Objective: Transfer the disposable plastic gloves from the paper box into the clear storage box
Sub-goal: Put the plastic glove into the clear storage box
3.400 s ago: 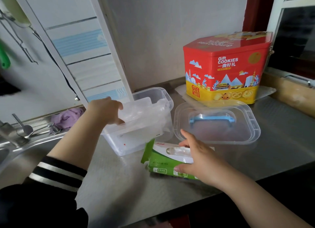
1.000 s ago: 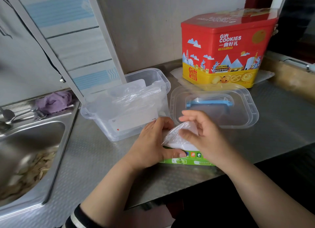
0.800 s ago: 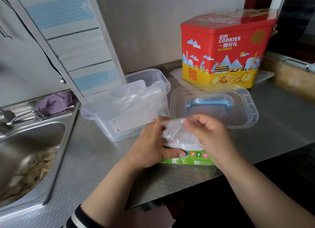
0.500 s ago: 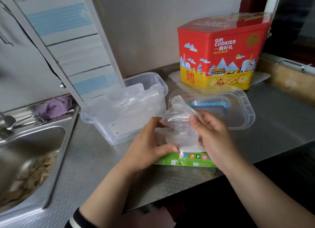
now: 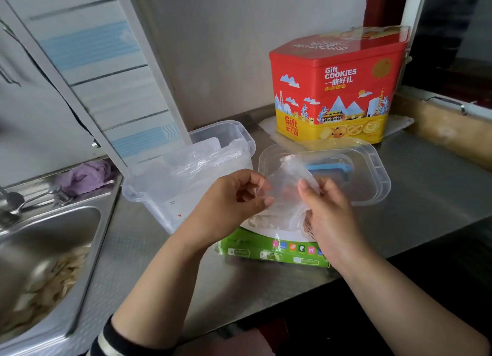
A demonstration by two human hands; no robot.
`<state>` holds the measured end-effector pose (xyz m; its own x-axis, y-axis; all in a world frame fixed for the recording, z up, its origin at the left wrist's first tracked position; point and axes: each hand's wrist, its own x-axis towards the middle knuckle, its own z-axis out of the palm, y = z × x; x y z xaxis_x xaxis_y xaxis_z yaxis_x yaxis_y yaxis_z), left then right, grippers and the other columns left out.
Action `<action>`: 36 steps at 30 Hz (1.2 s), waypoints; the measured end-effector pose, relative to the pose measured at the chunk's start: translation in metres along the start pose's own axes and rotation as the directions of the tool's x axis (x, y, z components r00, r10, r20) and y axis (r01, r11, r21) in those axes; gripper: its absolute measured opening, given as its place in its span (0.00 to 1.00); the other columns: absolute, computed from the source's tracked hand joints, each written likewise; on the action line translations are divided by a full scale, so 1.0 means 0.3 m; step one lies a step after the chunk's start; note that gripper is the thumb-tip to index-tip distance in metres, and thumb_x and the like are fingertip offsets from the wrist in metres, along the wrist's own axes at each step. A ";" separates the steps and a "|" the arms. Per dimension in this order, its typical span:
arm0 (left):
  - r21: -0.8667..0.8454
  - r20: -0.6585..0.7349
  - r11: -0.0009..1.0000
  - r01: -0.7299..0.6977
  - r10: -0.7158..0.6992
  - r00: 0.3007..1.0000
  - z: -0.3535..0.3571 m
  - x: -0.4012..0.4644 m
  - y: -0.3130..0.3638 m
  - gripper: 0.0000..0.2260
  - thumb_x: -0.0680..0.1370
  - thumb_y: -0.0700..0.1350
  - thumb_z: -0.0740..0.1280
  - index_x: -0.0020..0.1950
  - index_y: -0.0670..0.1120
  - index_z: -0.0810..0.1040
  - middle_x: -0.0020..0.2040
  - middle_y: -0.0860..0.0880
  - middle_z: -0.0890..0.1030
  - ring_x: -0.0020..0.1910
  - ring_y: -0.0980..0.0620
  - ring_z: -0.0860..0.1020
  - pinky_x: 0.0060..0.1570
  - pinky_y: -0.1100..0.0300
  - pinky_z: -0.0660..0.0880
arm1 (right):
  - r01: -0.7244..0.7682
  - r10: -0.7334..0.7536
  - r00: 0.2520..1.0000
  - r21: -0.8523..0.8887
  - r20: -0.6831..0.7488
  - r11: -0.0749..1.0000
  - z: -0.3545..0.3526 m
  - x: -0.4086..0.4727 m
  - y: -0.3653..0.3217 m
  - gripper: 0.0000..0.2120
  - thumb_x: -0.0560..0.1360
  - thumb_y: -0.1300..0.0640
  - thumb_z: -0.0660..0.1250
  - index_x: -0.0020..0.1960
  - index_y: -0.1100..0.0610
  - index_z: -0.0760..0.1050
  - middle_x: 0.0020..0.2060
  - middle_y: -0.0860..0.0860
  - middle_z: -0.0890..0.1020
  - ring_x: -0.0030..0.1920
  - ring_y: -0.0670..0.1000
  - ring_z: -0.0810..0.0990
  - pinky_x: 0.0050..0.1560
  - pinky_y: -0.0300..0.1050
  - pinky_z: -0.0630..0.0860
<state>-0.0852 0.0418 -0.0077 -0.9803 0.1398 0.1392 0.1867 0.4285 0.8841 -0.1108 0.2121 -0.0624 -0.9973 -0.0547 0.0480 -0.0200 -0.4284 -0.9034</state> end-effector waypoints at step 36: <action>0.625 -0.053 0.780 0.029 0.006 0.999 -0.173 0.145 0.306 0.04 0.79 0.50 0.66 0.48 0.54 0.81 0.21 0.54 0.75 0.18 0.58 0.68 0.19 0.66 0.68 | 0.285 0.136 0.929 -0.899 0.345 0.331 -0.018 -0.049 -0.011 0.48 0.69 0.39 0.73 0.76 0.46 0.45 0.74 0.44 0.64 0.69 0.49 0.67 0.59 0.41 0.65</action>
<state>-0.1140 0.0410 0.1027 -0.9812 0.0945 0.1683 0.1575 0.8961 0.4150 -0.0963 0.2191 -0.0626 -0.9050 -0.4199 0.0689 -0.3543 0.6539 -0.6685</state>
